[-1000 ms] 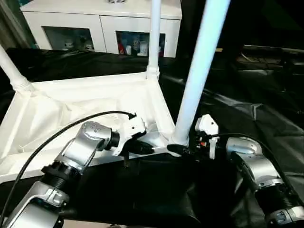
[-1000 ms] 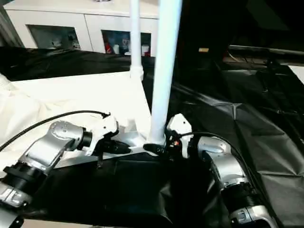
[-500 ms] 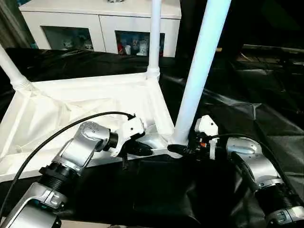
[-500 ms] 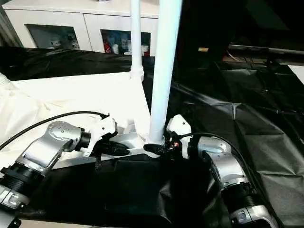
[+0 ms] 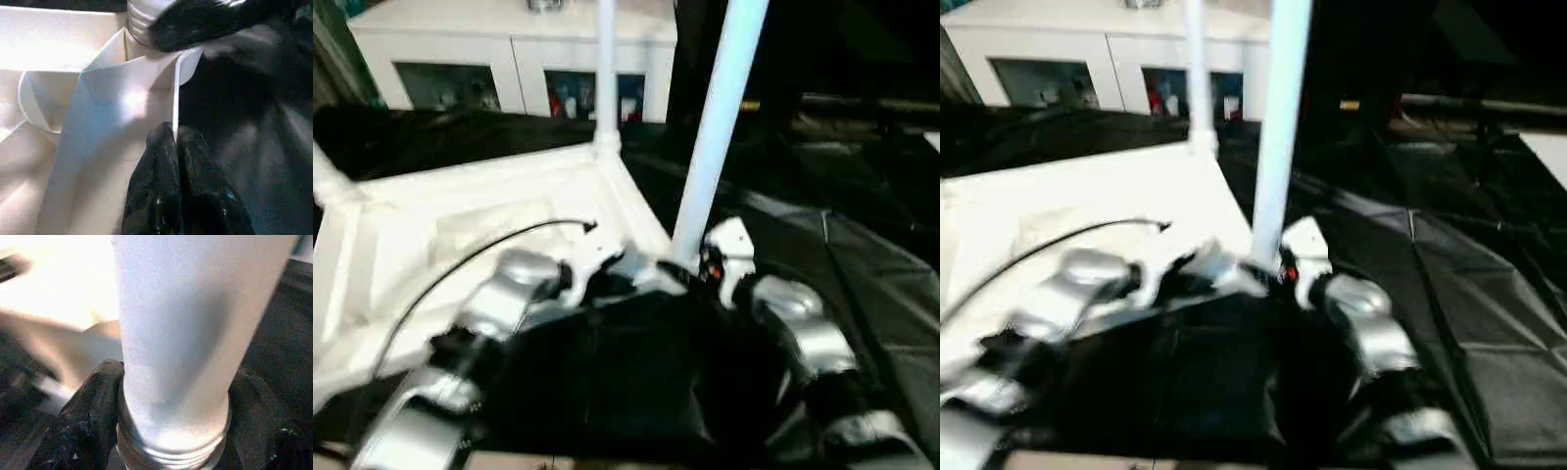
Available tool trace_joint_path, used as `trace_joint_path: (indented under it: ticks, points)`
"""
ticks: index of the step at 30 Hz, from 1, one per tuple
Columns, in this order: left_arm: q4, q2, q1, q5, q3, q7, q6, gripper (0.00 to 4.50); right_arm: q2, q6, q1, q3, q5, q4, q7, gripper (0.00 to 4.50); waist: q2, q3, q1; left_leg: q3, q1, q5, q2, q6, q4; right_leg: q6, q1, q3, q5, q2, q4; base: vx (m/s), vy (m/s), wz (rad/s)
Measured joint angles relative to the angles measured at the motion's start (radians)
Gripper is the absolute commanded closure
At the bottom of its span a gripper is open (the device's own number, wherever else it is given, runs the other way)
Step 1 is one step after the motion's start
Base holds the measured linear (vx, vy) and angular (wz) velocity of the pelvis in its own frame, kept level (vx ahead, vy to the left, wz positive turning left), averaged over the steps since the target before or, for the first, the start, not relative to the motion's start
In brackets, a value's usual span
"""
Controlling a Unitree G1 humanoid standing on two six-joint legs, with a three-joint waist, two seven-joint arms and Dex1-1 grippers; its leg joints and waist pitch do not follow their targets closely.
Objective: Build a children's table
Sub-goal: Rotate leg to tighten
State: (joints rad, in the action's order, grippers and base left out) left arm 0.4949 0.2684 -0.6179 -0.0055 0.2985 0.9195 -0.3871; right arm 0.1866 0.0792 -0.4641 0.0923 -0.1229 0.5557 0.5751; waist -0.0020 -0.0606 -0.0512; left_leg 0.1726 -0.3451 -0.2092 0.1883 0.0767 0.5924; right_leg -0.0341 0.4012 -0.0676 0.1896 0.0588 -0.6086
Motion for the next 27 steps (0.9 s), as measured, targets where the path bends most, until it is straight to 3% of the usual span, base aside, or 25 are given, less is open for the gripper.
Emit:
trace_joint_path:
  ticks: [6, 12, 16, 17, 20, 24, 27]
  points:
    - [0.168, -0.144, -0.089, 0.005, -0.03, -0.222, 0.021, 4.5, -0.118, 0.022, -0.098, -0.077, 0.024, 0.119, -0.353, 1.83, 0.0, 0.0, -0.003, 0.0, -0.003, 0.002, 0.0, 0.0, -0.001, -0.001, 0.0, 0.0, -0.002, 0.0, 0.0, 0.0, 0.0, 0.0]
    - [0.211, -0.175, -0.112, 0.028, -0.029, -0.282, 0.044, 4.5, -0.148, 0.025, -0.148, -0.086, 0.053, 0.175, -0.472, 1.83, -0.001, 0.001, -0.006, 0.0, -0.003, 0.002, 0.0, 0.001, -0.004, 0.0, 0.0, 0.0, -0.001, 0.0, 0.0, 0.0, 0.0, 0.0]
    - [0.212, -0.169, -0.112, 0.039, -0.025, -0.264, 0.057, 4.5, -0.136, -0.017, -0.135, -0.092, 0.051, 0.184, -0.41, 1.83, -0.001, 0.001, -0.007, 0.0, -0.003, 0.002, 0.0, 0.0, -0.004, 0.0, 0.0, 0.0, -0.001, 0.0, 0.0, 0.0, 0.0, 0.0]
    - [0.21, -0.167, -0.112, 0.04, -0.025, -0.256, 0.057, 4.5, -0.135, -0.025, -0.13, -0.096, 0.05, 0.178, -0.396, 1.27, -0.001, 0.001, -0.007, 0.0, -0.003, 0.002, 0.0, 0.0, -0.005, 0.0, 0.001, 0.0, -0.001, 0.0, 0.0, 0.0, 0.0, 0.0]
    - [0.163, -0.119, -0.089, 0.03, -0.016, -0.189, 0.06, 4.5, -0.102, -0.043, -0.059, -0.093, 0.008, 0.098, -0.238, 1.07, -0.001, 0.001, -0.006, 0.0, -0.003, 0.002, 0.001, 0.0, -0.007, 0.002, 0.002, -0.001, 0.001, 0.0, 0.0, 0.0, 0.0, 0.0]
    - [0.126, -0.061, -0.059, 0.022, -0.011, -0.132, 0.085, 4.5, -0.055, -0.013, -0.017, -0.075, -0.046, 0.042, -0.09, 0.62, 0.0, 0.001, 0.01, 0.0, -0.004, 0.005, 0.001, -0.005, -0.007, 0.001, 0.003, -0.001, 0.001, -0.001, -0.001, 0.0, 0.0, 0.0]
    - [0.093, -0.03, -0.038, 0.02, -0.008, -0.083, 0.091, 4.5, 0.0, 0.009, -0.006, -0.048, -0.066, 0.009, 0.015, 0.62, 0.0, 0.001, 0.01, 0.0, -0.004, 0.005, 0.002, -0.005, -0.007, 0.001, 0.003, -0.002, 0.001, -0.001, -0.001, 0.0, 0.0, 0.0]
